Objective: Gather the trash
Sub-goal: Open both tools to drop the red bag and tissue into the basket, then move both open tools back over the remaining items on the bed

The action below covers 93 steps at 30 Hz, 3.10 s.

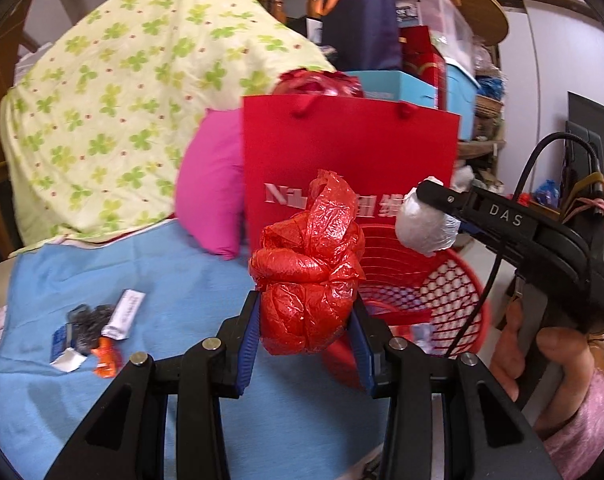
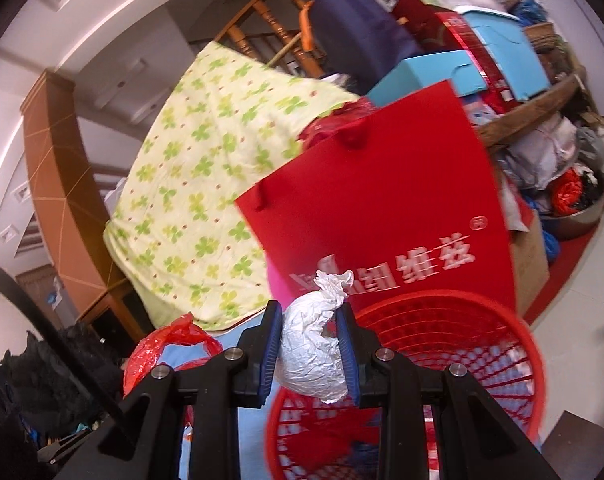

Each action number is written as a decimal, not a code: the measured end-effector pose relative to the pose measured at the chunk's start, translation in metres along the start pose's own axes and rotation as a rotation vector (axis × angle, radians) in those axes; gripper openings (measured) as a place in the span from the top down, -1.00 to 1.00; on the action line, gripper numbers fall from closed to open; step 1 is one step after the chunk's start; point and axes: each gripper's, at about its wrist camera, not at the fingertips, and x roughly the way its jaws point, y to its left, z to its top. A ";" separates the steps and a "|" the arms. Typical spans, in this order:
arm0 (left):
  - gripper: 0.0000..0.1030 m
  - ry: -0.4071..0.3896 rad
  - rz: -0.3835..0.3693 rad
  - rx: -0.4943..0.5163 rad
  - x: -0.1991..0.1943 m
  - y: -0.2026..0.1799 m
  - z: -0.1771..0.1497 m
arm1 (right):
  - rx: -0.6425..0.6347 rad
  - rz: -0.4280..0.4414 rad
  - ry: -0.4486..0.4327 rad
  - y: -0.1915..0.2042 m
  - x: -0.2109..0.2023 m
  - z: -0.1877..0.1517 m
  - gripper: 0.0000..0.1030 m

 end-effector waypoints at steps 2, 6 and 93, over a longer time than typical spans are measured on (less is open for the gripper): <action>0.15 0.013 -0.022 0.014 0.007 -0.012 0.002 | 0.020 -0.017 -0.004 -0.012 -0.004 0.003 0.41; 0.12 0.042 -0.060 0.014 0.022 -0.028 0.006 | 0.051 -0.046 0.001 -0.030 -0.007 0.007 0.41; -0.18 0.282 0.614 -0.508 0.036 0.362 -0.138 | -0.116 0.150 0.796 0.225 0.283 -0.259 -0.05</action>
